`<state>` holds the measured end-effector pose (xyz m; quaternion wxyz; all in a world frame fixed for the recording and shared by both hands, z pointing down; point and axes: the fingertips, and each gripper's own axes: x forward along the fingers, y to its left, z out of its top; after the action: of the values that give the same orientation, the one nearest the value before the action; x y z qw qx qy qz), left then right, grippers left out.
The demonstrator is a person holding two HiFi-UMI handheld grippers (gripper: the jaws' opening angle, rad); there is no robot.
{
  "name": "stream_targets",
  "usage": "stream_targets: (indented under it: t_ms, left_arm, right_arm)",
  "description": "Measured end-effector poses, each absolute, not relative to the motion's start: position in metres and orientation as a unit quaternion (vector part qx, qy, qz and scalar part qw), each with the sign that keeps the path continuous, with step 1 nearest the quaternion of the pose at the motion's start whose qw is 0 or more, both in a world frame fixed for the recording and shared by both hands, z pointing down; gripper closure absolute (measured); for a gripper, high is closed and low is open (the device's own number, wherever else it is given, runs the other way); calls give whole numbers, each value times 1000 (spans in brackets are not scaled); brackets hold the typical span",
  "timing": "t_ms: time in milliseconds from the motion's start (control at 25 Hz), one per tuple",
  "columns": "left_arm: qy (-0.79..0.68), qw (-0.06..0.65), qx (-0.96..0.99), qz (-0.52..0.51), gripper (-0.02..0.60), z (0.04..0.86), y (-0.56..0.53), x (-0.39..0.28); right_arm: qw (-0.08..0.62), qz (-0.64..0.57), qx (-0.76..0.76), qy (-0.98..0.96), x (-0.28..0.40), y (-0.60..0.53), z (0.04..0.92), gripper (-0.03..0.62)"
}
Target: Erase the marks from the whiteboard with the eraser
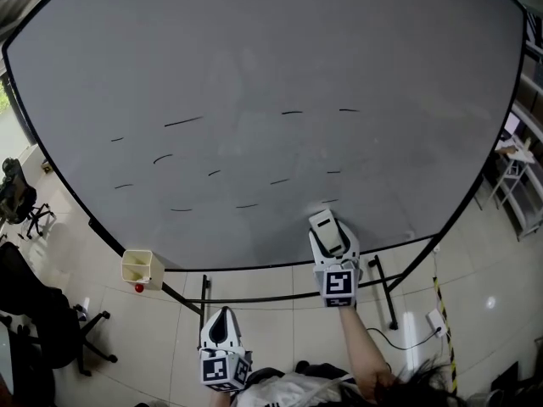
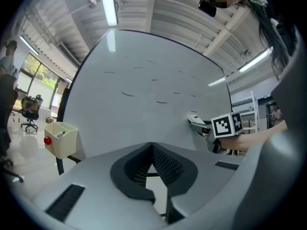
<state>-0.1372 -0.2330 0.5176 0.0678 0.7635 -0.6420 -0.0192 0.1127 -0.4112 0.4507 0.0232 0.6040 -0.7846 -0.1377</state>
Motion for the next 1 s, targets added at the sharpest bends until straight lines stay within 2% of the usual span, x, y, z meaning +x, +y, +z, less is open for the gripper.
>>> stream_targets:
  t_ms: [160,240,400,520,800,880,1000]
  left_arm:
    - [-640,64,765,-12,595,516,-234,-146]
    - [-643,65,763,-12,595,518,-232,-151]
    - [-651,75,755,-14,595,522,-226,-161]
    - [-656,77,751,-15,595,522,-224,-167]
    - [-663,80,744,-26,595,524,-220,-172]
    - [-664,76,744,-22,595,522,-216,-171]
    - [-667,76,741,-17,595,523,-209,-176]
  right_arm:
    - [-75,-112,665,-734,181,-410,393,322]
    - [-98,-105,689,-710,212,-417,378,322]
    - [-87,-107,700,-700,208,-420,384,319]
    - [-75,-100,681,-721,174,-422,402,319]
    - [54,-98,563,-819,41,-416,471,319]
    - [59,-101,563,-818,38,-413,472,321]
    - [22,-117,604,-788,73,-406,441,321]
